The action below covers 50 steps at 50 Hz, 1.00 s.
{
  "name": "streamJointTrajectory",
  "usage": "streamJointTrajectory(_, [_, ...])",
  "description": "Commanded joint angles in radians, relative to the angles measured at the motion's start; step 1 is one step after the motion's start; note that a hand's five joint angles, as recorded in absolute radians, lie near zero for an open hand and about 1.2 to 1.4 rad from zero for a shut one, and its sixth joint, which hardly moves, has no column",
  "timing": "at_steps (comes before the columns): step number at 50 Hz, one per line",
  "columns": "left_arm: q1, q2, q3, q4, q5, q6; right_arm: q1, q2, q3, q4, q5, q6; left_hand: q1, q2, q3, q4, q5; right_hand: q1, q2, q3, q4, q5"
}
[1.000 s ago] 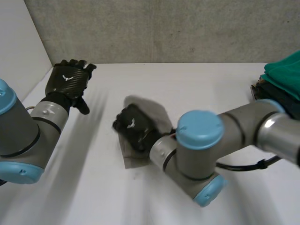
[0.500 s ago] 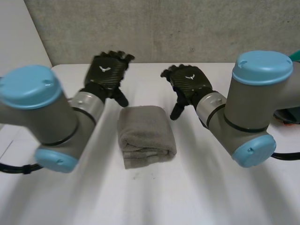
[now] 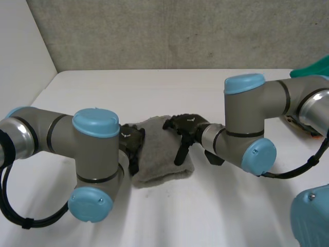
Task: Fold the laundry.
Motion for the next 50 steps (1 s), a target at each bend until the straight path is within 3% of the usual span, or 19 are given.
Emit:
streamJointTrajectory(1, [-0.005,-0.002,-0.011,-0.022,-0.002,0.003,0.001,0.031,0.01,0.009,0.042,-0.128,0.014,-0.002,-0.011,0.001,-0.016,-0.028,-0.047,-0.039,-0.06,-0.07])
streamJointTrajectory(10, [0.002,0.046,0.01,0.049,0.007,0.003,0.013,-0.057,0.059,-0.052,0.053,-0.152,0.014,-0.002,-0.01,0.001,-0.016,-0.028,-0.047,-0.039,-0.06,-0.07])
streamJointTrajectory(15, [0.009,0.165,0.011,0.135,0.016,0.004,0.014,-0.246,0.284,-0.28,0.061,-0.162,0.011,-0.005,-0.013,-0.002,-0.019,-0.028,-0.047,-0.039,-0.06,-0.07])
streamJointTrajectory(17, [0.024,0.222,0.004,0.168,0.057,0.007,0.014,-0.302,0.364,-0.347,0.062,-0.168,0.008,-0.008,-0.016,-0.005,-0.022,-0.028,-0.047,-0.039,-0.06,-0.07])
streamJointTrajectory(22, [0.087,0.307,-0.017,0.179,0.301,0.009,0.019,-0.41,0.596,-0.482,0.065,-0.217,0.02,0.004,-0.005,0.007,-0.011,-0.028,-0.047,-0.039,-0.06,-0.07])
streamJointTrajectory(23, [0.114,0.329,-0.026,0.176,0.403,0.007,0.022,-0.42,0.655,-0.509,0.068,-0.238,0.038,0.021,0.013,0.024,0.007,-0.028,-0.047,-0.039,-0.06,-0.07])
streamJointTrajectory(27, [0.169,0.369,-0.063,0.147,0.629,0.003,0.071,-0.416,0.759,-0.563,0.068,-0.281,0.061,0.045,0.036,0.048,0.031,-0.028,-0.047,-0.039,-0.06,-0.07])
streamJointTrajectory(31, [0.194,0.379,-0.065,0.098,0.741,-0.003,0.105,-0.37,0.786,-0.635,0.097,-0.284,0.061,0.045,0.036,0.048,0.031,-0.028,-0.047,-0.039,-0.06,-0.07])
streamJointTrajectory(41, [0.183,0.38,-0.074,0.07,0.749,0.004,0.12,-0.212,0.71,-0.803,0.154,-0.329,0.055,0.039,0.031,0.042,0.025,-0.009,-0.028,-0.02,-0.042,-0.051])
streamJointTrajectory(46, [0.183,0.382,-0.074,0.07,0.749,0.003,0.122,-0.149,0.621,-0.812,0.145,-0.355,0.047,0.03,0.022,0.033,0.016,0.349,0.329,0.337,0.316,0.306])
streamJointTrajectory(50, [0.182,0.382,-0.075,0.073,0.749,0.003,0.122,-0.137,0.581,-0.812,0.142,-0.352,0.047,0.03,0.022,0.033,0.016,0.499,0.48,0.488,0.466,0.457])
